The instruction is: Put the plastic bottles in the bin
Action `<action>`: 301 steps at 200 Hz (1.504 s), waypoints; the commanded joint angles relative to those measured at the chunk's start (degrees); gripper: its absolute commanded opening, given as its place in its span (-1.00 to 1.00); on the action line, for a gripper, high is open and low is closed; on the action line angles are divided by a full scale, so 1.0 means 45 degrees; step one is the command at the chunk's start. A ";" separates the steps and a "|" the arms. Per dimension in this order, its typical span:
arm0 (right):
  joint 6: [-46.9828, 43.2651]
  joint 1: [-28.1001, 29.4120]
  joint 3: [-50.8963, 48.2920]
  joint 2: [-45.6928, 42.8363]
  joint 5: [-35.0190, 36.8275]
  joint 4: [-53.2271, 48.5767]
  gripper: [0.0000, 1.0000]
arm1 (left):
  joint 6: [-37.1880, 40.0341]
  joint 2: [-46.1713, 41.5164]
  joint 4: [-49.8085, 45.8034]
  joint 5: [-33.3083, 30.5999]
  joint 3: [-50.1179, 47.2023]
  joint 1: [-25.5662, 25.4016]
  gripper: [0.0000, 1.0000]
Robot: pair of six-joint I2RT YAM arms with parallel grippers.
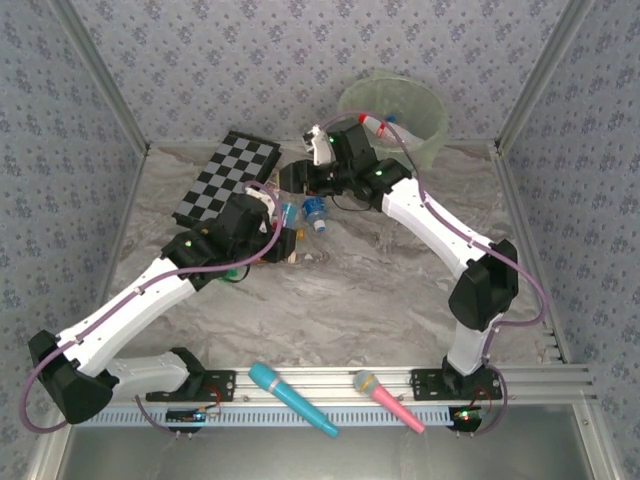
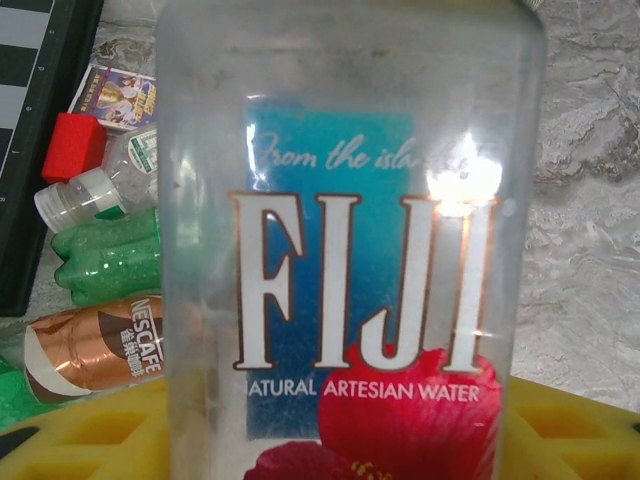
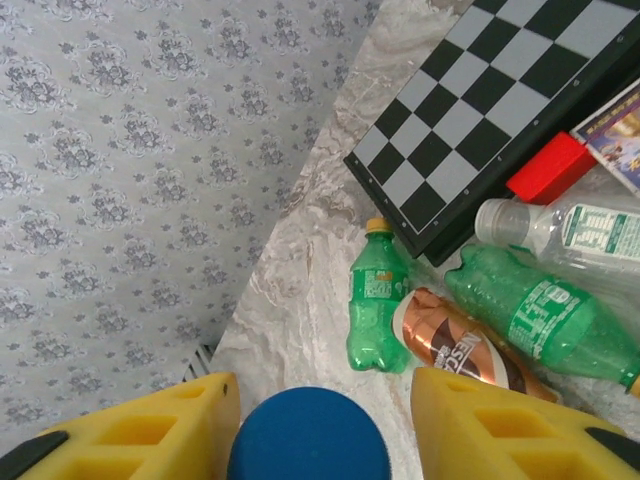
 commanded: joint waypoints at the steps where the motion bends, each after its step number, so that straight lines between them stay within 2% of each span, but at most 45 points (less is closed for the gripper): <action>1: 0.0011 -0.0025 0.0433 -0.0030 -0.0393 -0.0033 -0.18 | 0.0129 -0.0050 0.0239 0.0158 0.0469 -0.0033 0.20; 16: -0.0030 -0.0058 0.0458 -0.0106 -0.0380 -0.0154 -0.41 | 0.0117 -0.0035 0.0252 0.0156 0.0472 -0.0057 0.20; 42: -0.0041 -0.0262 0.0530 -0.0407 -0.0243 -0.0354 -0.44 | 0.0080 -0.0060 0.0221 0.0086 0.0525 -0.0036 0.30; 74: -0.0348 -0.0948 0.0939 -0.0868 0.0351 -0.0783 -0.44 | -0.0073 -0.0295 0.0178 -0.0235 0.0664 -0.0035 0.99; 127: -0.1165 -0.2807 0.1812 -0.1801 0.2067 -0.1671 -0.44 | -0.0369 -0.1064 0.0335 -0.1157 0.0613 0.0113 1.00; 158: -0.1403 -0.4101 0.2352 -0.2237 0.3272 -0.1339 -0.43 | -0.0576 -0.1243 0.0411 -0.1091 0.0491 0.0378 1.00; 198: -0.1975 -0.5055 0.2608 -0.2358 0.5372 -0.0251 -0.41 | -0.0703 -0.1151 0.0342 -0.0913 0.0625 0.0506 0.99; 245: -0.3502 -0.5255 0.3061 -0.1506 0.7683 0.0902 -0.42 | -0.0839 -0.1108 0.0250 -0.0863 0.0725 0.0526 0.99; 301: -0.4855 -0.4978 0.4766 0.0746 0.8224 0.0446 -0.42 | -0.0957 -0.1182 0.0081 -0.0930 0.0784 0.0549 1.00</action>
